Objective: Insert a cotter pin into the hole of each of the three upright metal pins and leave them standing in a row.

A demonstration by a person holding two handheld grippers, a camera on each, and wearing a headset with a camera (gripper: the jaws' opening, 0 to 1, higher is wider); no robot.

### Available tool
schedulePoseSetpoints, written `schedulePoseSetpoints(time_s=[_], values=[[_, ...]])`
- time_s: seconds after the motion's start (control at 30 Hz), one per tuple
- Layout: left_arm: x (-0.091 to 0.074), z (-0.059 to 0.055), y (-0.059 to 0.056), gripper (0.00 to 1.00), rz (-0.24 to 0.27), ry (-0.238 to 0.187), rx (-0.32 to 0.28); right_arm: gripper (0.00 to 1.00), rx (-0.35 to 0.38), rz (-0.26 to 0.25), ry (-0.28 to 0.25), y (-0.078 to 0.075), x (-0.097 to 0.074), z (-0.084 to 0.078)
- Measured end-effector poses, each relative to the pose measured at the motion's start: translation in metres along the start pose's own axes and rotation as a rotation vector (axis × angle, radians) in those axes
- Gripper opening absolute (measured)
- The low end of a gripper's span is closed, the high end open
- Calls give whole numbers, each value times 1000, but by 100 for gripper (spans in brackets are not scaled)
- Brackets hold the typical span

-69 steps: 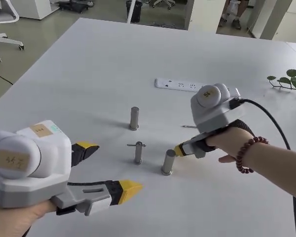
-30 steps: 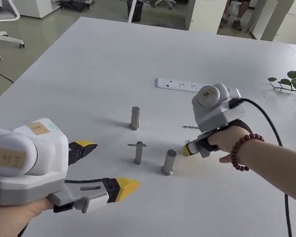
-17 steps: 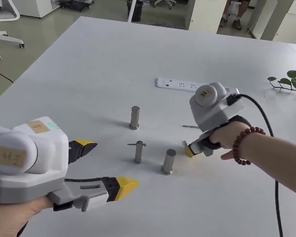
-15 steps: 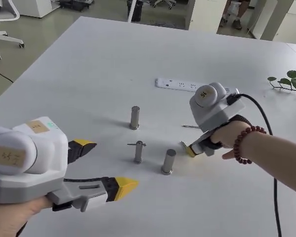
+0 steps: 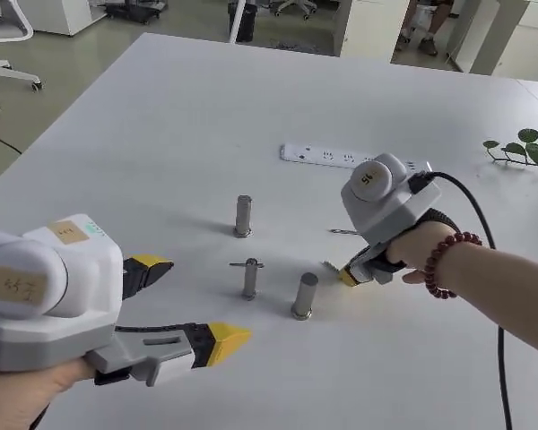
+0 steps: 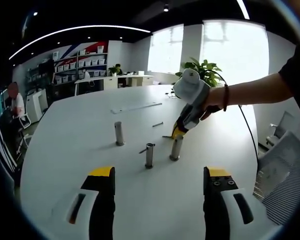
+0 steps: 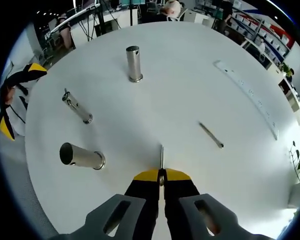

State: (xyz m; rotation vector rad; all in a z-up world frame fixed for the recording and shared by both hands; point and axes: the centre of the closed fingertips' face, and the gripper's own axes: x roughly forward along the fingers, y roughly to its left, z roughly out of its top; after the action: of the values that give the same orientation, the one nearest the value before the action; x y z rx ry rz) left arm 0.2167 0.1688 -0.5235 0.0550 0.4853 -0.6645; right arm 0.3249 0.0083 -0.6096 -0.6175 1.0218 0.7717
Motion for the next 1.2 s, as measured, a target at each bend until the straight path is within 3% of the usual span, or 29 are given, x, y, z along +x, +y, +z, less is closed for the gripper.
schedulePoseSetpoints(time_s=[0.3, 0.6, 0.7, 0.87, 1.2], values=[[-1, 2, 1, 70, -2, 3, 0, 0, -24, 2, -22, 0, -6, 1], [-1, 12, 1, 62, -10, -3, -17, 0, -104, 16, -146, 2, -19, 16], [1, 14, 0, 60, -19, 8, -15, 0, -169, 15, -196, 5, -29, 24], [3, 14, -8, 55, -50, 26, -17, 0, -248, 36, -261, 17, -49, 31], [9, 12, -30, 46, -112, 82, -13, 0, -373, 96, -323, 51, -76, 31]])
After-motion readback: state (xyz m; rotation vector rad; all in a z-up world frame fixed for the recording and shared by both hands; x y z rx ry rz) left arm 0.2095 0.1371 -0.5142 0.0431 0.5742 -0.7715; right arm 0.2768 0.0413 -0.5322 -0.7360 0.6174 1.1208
